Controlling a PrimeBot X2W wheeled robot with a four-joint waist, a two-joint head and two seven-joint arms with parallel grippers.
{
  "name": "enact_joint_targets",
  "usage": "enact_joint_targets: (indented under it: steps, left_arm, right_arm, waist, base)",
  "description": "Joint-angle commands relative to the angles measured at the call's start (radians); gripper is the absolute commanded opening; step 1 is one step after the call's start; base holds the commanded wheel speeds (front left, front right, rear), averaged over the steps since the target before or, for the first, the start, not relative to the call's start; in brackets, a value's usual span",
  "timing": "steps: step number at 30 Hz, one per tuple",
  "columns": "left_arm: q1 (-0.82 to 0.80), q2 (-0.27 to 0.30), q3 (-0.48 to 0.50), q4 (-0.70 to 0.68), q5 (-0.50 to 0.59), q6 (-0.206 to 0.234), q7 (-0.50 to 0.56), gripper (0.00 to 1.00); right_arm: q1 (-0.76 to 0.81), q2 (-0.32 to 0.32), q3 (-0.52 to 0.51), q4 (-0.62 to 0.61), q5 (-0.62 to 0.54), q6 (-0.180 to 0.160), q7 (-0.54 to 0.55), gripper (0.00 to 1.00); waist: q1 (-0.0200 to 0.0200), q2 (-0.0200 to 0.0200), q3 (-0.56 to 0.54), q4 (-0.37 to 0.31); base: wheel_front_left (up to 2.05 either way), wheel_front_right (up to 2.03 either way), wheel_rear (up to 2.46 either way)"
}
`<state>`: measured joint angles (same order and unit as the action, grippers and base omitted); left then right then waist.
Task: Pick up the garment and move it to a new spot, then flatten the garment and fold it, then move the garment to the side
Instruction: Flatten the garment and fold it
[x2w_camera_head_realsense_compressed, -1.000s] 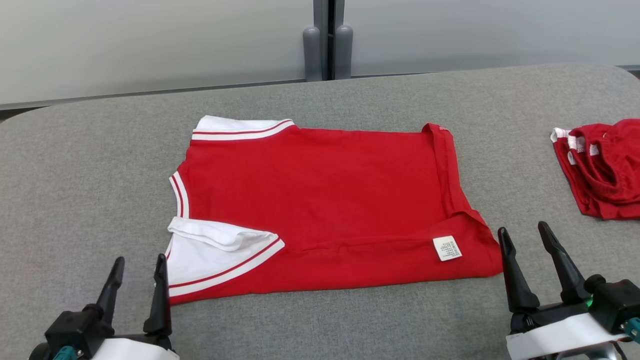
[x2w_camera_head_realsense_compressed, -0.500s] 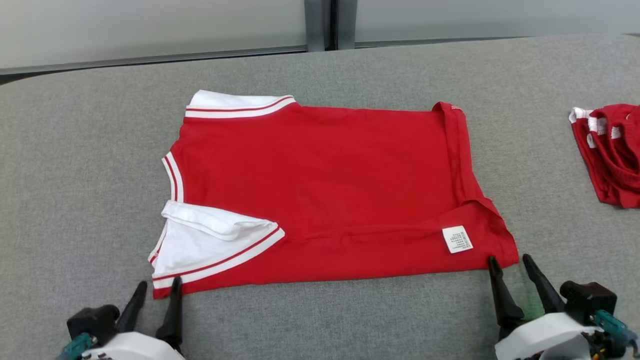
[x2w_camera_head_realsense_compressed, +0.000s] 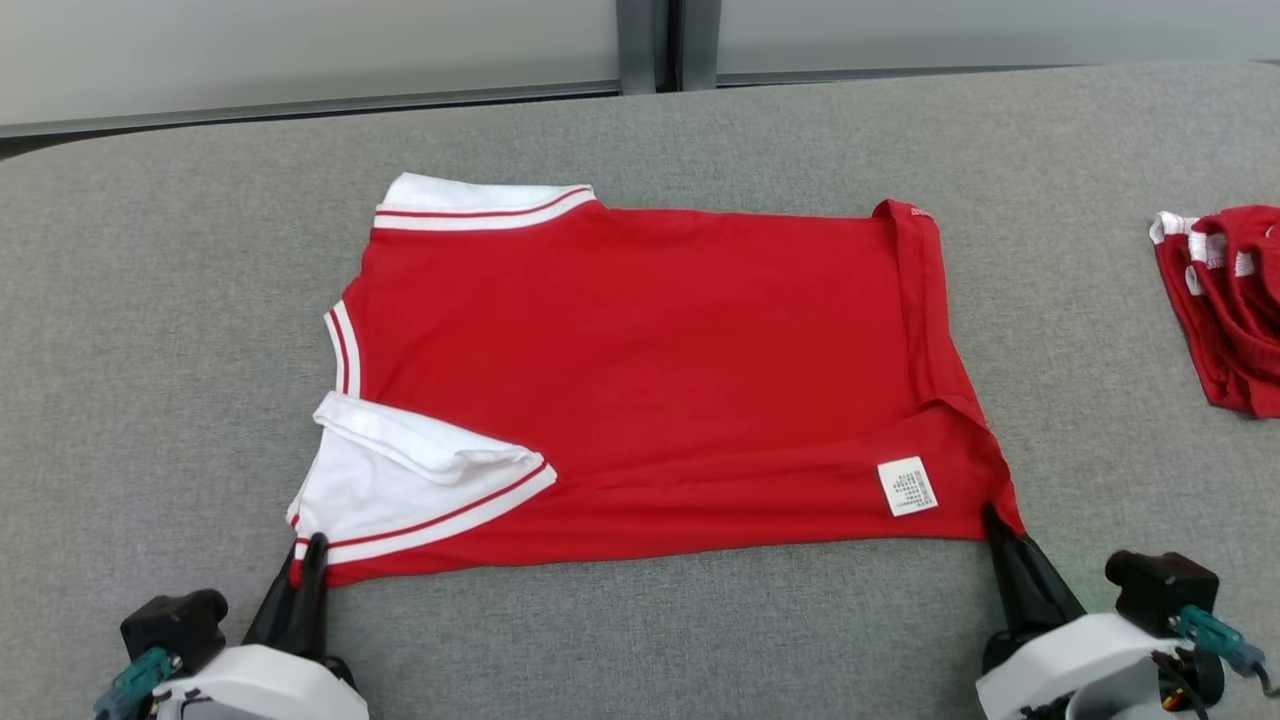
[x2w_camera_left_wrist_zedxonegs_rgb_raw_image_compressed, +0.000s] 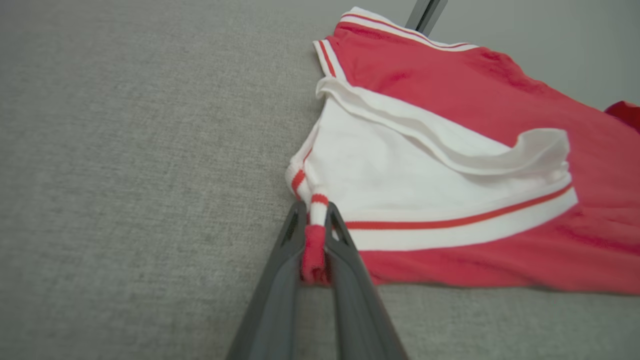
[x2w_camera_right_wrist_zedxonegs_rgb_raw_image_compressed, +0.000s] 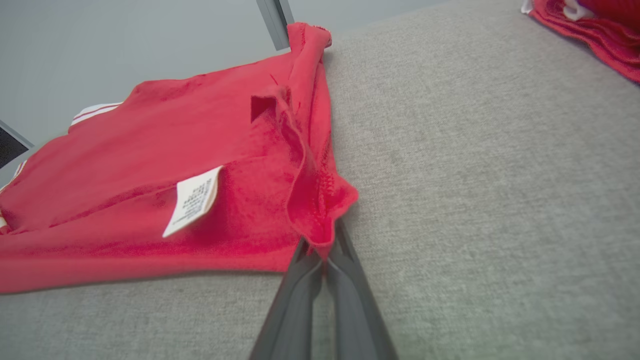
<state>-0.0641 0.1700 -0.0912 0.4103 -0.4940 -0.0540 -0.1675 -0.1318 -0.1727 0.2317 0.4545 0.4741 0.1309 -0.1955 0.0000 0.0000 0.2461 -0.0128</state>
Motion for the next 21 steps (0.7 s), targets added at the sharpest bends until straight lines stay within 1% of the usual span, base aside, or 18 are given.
enact_joint_targets:
  steps: [1,6,13,17,20,21]
  left_arm:
    - [0.021,0.011,0.008,-0.006,0.002,0.012,0.003,0.0]
    - [0.098,0.019,0.012,-0.138,-0.006,0.051,0.052,0.0]
    - [0.269,0.025,0.018,-0.346,-0.035,0.123,0.188,0.0]
    - [0.349,0.017,0.012,-0.407,-0.053,0.154,0.258,0.0]
    - [0.372,0.015,0.008,-0.411,-0.067,0.16,0.284,0.0]
    - [0.372,0.018,0.01,-0.402,-0.064,0.164,0.284,0.78]
  right_arm:
    - [0.015,-0.008,-0.005,-0.009,0.005,0.0,-0.008,0.0]
    - [0.098,-0.033,-0.026,-0.079,0.012,-0.001,0.036,0.0]
    - [0.252,-0.033,-0.09,-0.178,0.02,-0.001,0.152,0.0]
    - [0.317,-0.018,-0.115,-0.207,0.023,-0.001,0.206,0.0]
    - [0.338,-0.005,-0.122,-0.219,0.032,-0.001,0.231,0.0]
    - [0.338,0.0,-0.123,-0.223,0.034,-0.001,0.235,0.21]
  waist:
    - [0.0,0.0,-0.007,0.004]
    - [0.0,0.0,-0.042,0.016]
    - [0.0,0.0,-0.099,0.026]
    - [0.0,0.0,-0.127,0.026]
    - [0.0,0.0,-0.137,0.026]
    - [0.0,0.0,-0.14,0.024]
  base:
    - [0.0,0.0,0.0]
    - [0.0,0.0,0.0]
    - [0.0,0.0,0.0]
    - [0.0,0.0,0.0]
    - [0.0,0.0,0.0]
    - [0.0,0.0,0.0]
